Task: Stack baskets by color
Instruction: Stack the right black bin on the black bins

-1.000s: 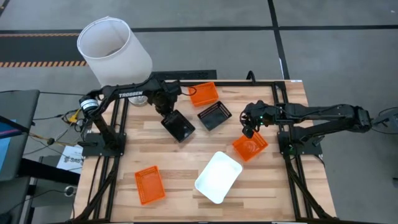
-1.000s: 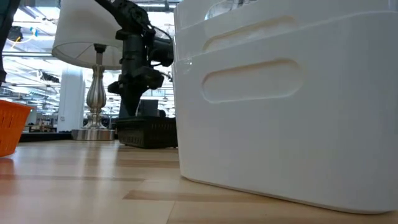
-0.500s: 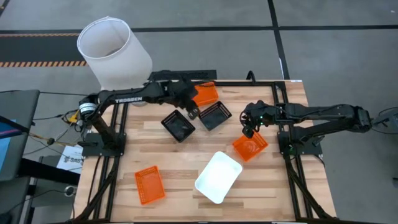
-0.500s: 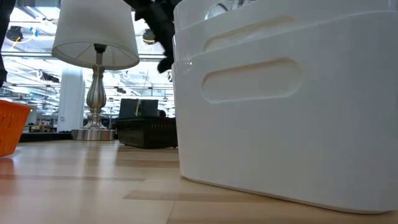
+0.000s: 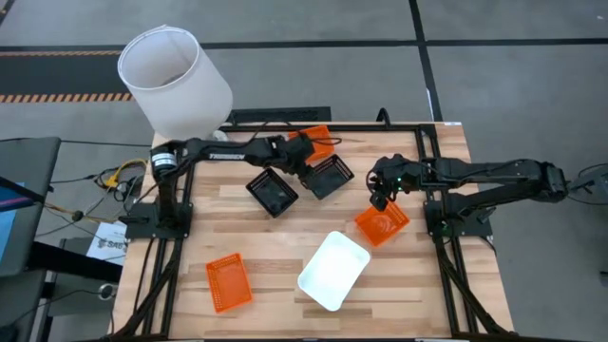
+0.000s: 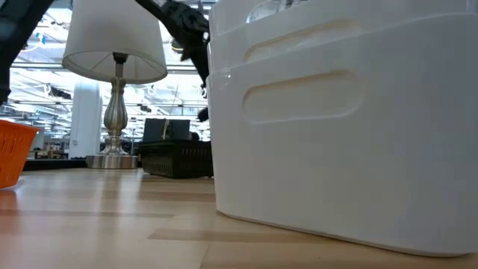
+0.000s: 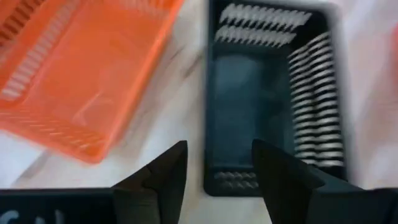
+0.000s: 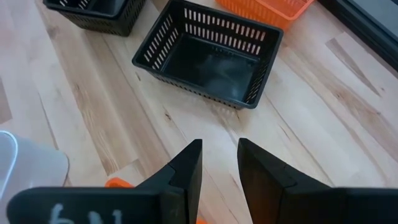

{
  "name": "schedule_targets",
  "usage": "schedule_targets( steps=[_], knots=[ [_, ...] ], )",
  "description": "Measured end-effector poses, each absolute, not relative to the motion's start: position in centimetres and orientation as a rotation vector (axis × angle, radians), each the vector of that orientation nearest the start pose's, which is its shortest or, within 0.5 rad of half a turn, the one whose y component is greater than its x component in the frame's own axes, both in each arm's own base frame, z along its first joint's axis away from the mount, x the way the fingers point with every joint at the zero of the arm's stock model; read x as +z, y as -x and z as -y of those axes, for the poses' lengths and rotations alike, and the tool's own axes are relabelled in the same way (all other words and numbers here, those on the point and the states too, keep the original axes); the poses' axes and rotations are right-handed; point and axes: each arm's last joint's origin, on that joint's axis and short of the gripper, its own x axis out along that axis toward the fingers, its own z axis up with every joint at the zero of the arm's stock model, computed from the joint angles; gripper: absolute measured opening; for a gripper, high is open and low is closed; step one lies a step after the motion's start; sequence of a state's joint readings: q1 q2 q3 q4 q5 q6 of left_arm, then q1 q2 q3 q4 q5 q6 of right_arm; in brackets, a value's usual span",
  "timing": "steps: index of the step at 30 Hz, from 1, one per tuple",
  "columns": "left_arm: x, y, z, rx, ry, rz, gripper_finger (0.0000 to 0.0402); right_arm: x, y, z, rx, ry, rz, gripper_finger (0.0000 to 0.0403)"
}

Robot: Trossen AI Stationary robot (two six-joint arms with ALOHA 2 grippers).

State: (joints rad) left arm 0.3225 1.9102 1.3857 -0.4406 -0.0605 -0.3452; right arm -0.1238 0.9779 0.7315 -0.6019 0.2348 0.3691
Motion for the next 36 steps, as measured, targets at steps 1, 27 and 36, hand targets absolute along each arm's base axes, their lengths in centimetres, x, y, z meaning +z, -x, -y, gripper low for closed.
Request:
schedule_targets(
  steps=[1,27,36],
  knots=[
    [19.8,-38.6,-13.1,0.53,0.433,-0.894,0.0169,24.9,-18.6,3.0,-0.489,-0.296,-0.778,0.0124],
    [19.7,-41.0,-13.5,0.453,0.431,-0.957,0.0002,24.7,-18.5,3.0,-0.493,-0.291,-0.805,0.0124],
    [26.5,-40.5,-13.0,0.636,0.293,-1.064,0.0,24.7,-18.4,3.0,-0.494,-0.291,-0.81,0.0124]
  ],
)
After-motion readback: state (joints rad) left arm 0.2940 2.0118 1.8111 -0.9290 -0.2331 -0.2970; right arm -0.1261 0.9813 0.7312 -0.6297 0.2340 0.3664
